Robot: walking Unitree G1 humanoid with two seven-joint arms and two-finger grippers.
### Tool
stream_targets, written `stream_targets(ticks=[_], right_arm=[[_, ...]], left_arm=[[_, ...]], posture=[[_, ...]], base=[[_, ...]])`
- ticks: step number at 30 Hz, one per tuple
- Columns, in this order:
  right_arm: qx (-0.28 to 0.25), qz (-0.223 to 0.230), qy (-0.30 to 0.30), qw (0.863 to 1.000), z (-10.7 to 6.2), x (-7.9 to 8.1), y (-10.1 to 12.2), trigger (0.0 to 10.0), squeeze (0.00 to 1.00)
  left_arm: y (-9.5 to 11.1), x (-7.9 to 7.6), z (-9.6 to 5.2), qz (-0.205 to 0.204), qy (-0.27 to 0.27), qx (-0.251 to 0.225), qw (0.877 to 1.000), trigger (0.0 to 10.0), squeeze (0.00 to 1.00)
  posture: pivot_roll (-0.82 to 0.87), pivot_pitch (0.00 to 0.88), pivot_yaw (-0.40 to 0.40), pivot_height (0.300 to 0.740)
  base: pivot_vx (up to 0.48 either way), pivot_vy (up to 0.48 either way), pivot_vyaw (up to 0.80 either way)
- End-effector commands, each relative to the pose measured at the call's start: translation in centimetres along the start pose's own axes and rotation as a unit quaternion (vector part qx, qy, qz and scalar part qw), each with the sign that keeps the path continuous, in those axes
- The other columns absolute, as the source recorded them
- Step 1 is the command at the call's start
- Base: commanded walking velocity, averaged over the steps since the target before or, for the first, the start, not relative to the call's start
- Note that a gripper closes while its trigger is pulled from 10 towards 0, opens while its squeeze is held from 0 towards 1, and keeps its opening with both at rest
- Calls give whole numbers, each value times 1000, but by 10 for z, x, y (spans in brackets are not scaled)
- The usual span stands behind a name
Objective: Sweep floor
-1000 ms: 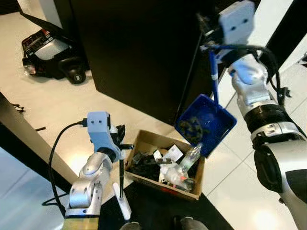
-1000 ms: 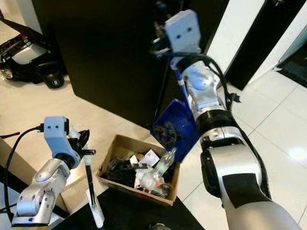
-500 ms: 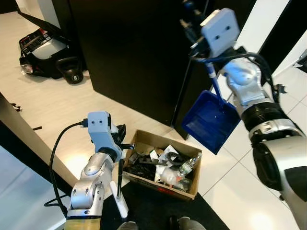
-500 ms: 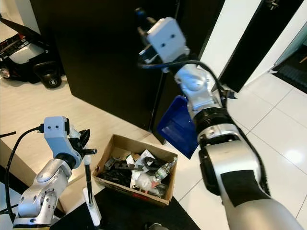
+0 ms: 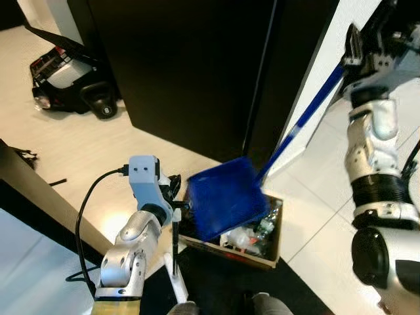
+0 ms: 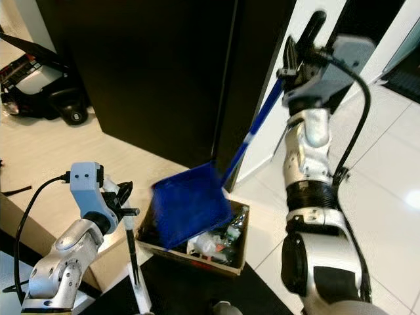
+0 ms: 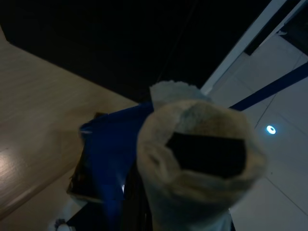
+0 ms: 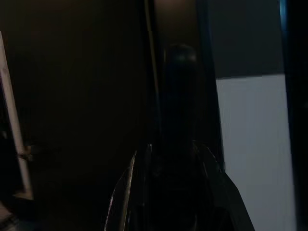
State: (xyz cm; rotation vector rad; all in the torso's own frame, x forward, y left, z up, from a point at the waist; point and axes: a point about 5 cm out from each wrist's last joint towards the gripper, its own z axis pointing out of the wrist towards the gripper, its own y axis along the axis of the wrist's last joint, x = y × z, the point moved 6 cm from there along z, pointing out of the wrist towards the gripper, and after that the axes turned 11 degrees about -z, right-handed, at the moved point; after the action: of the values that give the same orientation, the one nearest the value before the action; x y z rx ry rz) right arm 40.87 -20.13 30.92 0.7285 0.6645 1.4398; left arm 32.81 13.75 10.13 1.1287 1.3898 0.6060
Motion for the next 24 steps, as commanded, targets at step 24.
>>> stream_targets(ticks=[24], right_arm=[[185, 50, 16, 981, -100, 40, -64, 10000, 0]], left_arm=[[5, 12, -4, 33, 15, 13, 999, 10000, 0]], posture=[[116, 86, 32, 740]], base=[[0, 0, 0]])
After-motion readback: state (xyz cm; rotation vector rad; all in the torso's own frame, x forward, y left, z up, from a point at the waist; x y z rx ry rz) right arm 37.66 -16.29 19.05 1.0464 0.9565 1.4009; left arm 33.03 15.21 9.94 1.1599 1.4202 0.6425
